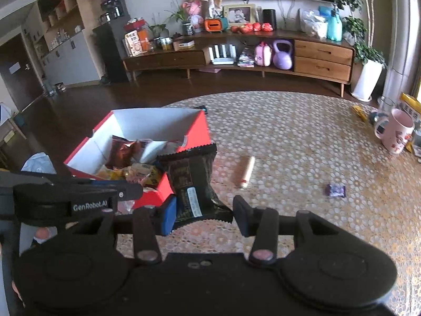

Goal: Organize snacks
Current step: 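Carry the wrapped snack and dark bar over the red box with both tools, then open both tools to drop both snacks into the box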

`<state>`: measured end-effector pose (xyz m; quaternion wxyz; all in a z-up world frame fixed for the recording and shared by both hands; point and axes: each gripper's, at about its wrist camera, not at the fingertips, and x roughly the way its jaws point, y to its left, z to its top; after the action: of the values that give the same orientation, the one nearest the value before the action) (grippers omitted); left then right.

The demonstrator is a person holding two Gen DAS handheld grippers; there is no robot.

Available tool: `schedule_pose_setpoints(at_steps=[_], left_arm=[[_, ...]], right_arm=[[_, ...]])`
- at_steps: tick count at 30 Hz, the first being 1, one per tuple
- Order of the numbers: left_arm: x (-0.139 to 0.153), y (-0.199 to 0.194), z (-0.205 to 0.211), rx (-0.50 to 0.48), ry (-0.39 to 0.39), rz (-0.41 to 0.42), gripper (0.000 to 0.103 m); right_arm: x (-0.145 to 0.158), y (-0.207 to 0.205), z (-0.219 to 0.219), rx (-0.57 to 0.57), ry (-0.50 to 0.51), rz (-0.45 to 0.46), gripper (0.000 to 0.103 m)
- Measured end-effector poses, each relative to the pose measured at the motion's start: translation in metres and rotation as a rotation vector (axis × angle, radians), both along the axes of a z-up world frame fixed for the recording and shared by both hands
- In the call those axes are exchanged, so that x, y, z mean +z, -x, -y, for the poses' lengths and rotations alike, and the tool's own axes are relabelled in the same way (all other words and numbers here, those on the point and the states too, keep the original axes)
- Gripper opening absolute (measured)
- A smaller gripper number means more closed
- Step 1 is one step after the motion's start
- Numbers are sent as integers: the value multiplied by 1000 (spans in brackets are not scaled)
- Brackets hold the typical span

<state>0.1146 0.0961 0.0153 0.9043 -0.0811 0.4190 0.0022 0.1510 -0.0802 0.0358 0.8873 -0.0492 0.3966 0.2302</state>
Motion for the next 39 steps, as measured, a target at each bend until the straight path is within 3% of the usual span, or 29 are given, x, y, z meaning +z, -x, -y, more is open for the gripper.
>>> schedule_pose_setpoints(at_steps=[26, 39], left_arm=[[16, -18, -110, 156, -74, 19, 16], [-17, -44, -158, 257, -104, -48, 16]], right_arm=[[-16, -25, -117, 84, 15, 6, 45], [-50, -45, -151, 62, 105, -13, 45]])
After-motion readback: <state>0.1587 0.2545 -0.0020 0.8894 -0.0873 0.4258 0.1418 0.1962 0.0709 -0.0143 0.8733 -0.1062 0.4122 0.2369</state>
